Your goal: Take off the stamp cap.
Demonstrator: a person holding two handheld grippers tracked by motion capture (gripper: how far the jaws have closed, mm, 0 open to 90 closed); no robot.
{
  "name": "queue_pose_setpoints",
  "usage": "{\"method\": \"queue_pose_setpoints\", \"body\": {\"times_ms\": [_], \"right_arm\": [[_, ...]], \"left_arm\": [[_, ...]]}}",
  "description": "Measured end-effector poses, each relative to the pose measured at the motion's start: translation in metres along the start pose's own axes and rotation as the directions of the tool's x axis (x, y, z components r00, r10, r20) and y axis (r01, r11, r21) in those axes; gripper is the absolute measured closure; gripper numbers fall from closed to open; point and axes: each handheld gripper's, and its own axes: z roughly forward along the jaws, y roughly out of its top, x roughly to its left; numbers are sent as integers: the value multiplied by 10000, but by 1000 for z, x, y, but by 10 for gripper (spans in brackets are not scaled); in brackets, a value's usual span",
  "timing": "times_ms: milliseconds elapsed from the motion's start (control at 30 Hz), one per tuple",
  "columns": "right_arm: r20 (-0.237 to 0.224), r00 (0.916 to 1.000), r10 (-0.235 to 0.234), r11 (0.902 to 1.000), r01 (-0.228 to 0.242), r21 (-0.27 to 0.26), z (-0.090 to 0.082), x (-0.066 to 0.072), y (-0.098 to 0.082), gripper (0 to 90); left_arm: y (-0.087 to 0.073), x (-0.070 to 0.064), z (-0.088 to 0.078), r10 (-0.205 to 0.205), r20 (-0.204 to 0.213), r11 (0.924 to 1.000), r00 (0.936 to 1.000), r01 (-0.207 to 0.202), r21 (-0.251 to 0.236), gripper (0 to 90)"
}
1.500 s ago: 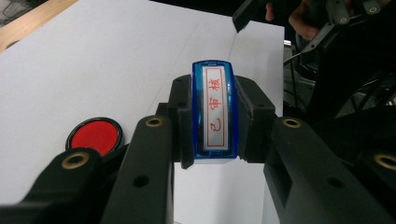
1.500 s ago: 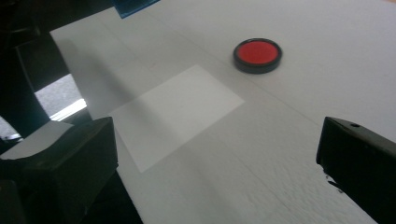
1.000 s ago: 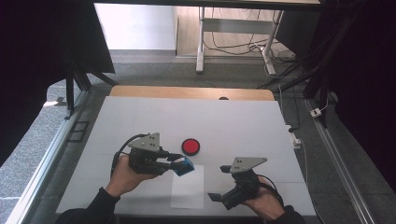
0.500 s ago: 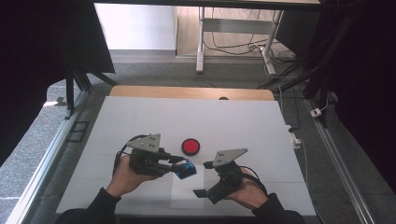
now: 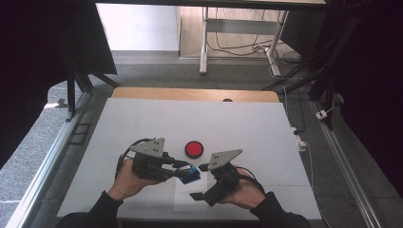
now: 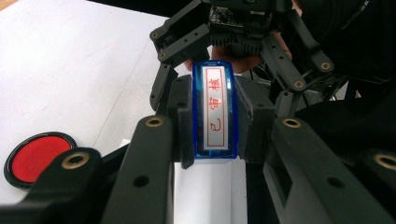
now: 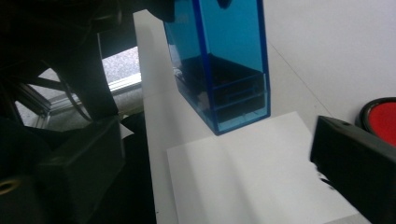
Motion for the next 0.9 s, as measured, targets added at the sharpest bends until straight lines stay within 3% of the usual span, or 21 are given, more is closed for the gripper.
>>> {"method": "queue_pose_setpoints", "body": {"times_ms": [200,500,900], "right_arm": [[-244,9997,-9,9998,5,-176,-3,-3,1,254],[-860,9963,54,9999,-66,-141,-4,-7,3,440],[-1489,9888,-58,9992,0,-392,-4,-9,5,572]], "left_arm": [[0,0,-1,122,58,9999,9999,-122,-12,702],[0,0,-2,352,213,9992,9992,-348,-186,702],[-1,-1,-1,705,550,9971,9960,-687,-333,702]]}}
